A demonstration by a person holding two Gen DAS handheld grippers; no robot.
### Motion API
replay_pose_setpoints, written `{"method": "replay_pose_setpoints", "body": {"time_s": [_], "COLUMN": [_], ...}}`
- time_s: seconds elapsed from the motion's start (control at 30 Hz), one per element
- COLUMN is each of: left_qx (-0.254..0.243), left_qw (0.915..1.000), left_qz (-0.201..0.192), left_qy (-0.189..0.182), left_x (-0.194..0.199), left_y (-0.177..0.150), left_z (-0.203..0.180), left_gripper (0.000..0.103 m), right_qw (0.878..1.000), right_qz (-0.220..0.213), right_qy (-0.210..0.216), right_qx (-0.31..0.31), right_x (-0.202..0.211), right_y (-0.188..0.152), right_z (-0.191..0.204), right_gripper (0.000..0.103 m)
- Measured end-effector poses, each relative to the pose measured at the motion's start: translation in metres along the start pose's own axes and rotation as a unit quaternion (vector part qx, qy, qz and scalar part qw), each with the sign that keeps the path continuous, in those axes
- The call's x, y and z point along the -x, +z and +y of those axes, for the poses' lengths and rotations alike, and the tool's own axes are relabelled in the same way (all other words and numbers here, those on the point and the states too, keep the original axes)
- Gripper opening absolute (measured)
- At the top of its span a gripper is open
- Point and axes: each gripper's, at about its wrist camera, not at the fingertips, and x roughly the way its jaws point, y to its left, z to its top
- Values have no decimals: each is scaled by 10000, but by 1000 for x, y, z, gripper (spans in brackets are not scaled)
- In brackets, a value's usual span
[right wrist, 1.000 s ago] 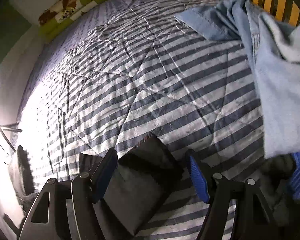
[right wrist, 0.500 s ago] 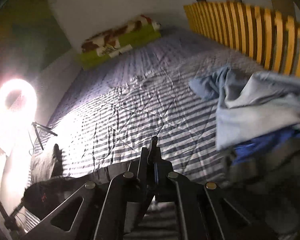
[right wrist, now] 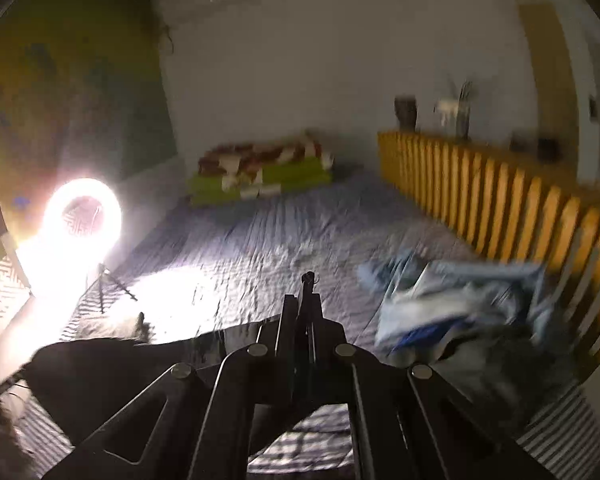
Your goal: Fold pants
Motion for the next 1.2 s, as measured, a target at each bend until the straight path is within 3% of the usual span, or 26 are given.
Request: {"method": "replay_pose_setpoints", "body": {"time_s": [0.17,0.27,0.4,0.47,0.6,0.67,0.73,0.83,0.97,1.1,1.2], "left_qx": [100,111,61,7,-84,-191,-224,-229,-254,-245,-189], "left_qw": [9999,9992,9950,9916,9879,9867,9865,9866,9858,9857,9856], "left_qz": [0,189,319,471,603,615,620,615,643,682,727], "left_qy": [139,343,940,1205,1429,1490,1497,1492,1528,1520,1514], "left_x": [-6,-39,-90,-117,-143,-148,-149,-147,-146,-145,-147], "left_y": [5,9,9,5,-7,-12,-13,-14,-14,-13,-13], "left_z": [12,19,20,20,20,19,20,19,18,17,19], "left_gripper": [4,4,4,4,4,4,4,4,4,4,4], "right_qw": [9997,9997,9961,9841,9659,9643,9644,9556,9412,9433,9425], "right_qz": [-226,-146,816,1629,2522,2510,2516,2885,3192,3141,3218], "right_qy": [7,-171,40,390,537,640,483,-6,-343,-378,-522], "right_qx": [-104,132,319,586,-232,-550,-659,-599,-1057,-1006,-740], "right_x": [3,-31,-162,-250,-341,-347,-348,-355,-367,-370,-373], "right_y": [14,19,22,12,-15,-29,-44,-78,-111,-118,-122], "right_z": [12,24,39,49,21,-2,-21,-38,-66,-59,-46], "right_gripper": [4,4,7,21,24,38,44,44,47,62,65]}}
